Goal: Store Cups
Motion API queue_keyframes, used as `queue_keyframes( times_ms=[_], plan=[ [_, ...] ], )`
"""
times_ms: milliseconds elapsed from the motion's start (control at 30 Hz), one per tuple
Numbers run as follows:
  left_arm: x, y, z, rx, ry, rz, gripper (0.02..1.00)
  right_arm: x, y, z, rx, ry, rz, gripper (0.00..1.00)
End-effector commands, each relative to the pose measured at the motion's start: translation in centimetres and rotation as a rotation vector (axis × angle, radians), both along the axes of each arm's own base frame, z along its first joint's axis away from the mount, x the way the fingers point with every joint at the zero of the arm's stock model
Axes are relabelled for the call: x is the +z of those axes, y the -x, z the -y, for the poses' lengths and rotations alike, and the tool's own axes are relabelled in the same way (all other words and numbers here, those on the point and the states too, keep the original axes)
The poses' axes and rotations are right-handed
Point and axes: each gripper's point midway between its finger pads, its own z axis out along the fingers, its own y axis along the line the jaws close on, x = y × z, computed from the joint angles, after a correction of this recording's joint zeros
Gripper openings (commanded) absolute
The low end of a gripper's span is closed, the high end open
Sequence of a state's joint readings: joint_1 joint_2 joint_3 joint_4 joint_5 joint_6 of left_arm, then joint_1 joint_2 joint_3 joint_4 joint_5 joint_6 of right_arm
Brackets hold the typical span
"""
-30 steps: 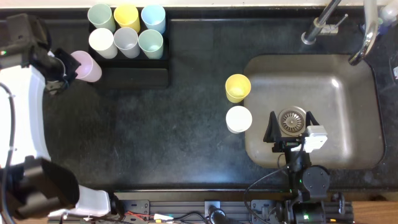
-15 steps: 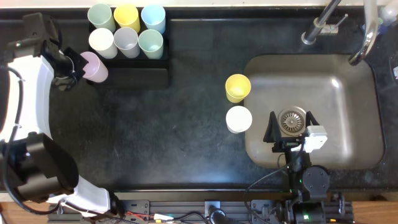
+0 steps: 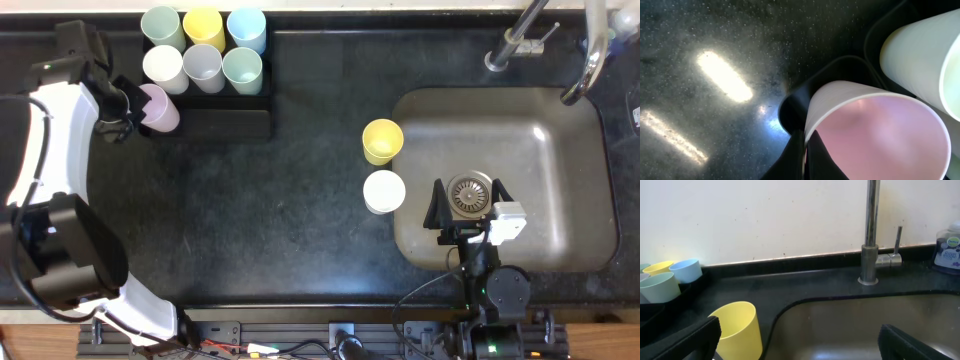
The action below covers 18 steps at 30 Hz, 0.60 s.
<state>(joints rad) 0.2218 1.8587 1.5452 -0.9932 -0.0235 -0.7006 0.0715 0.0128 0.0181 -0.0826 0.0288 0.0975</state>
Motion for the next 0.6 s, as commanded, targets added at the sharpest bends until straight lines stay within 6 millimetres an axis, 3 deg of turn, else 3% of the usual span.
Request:
queue_keyframes(
  times_ms=[33, 400, 433, 467, 533, 567, 600],
  plan=[
    [-0.6, -0.1, -0.4, 0.019, -0.027, -0.016, 0.036, -0.3, 0.0, 0.0, 0.000, 0.000, 0.001, 0.998],
    [-2.5, -0.9, -0.3, 0.009, -0.031, -0.033, 0.038, -0.3, 0.0, 0.0, 0.000, 0.000, 0.001, 0.998],
    [-2.5, -1.1, -0.1, 0.004, -0.034, -0.029, 0.102, -0.3, 0.0, 0.0, 0.000, 0.000, 0.001, 0.998],
    [-2.5, -1.1, -0.1, 0.003, -0.036, -0.027, 0.253, -0.3, 0.0, 0.0, 0.000, 0.000, 0.001, 0.996],
    [-2.4, -1.2, 0.2, -0.003, -0.036, -0.024, 0.844, -0.3, 0.0, 0.0, 0.000, 0.000, 0.001, 0.998],
    [-2.2, -1.3, 0.3, -0.005, -0.033, -0.019, 0.998, -0.3, 0.0, 0.0, 0.000, 0.000, 0.001, 0.998],
    [-1.9, -1.3, 0.4, -0.006, -0.031, -0.010, 0.998, -0.3, 0.0, 0.0, 0.000, 0.000, 0.001, 0.996]
  ],
)
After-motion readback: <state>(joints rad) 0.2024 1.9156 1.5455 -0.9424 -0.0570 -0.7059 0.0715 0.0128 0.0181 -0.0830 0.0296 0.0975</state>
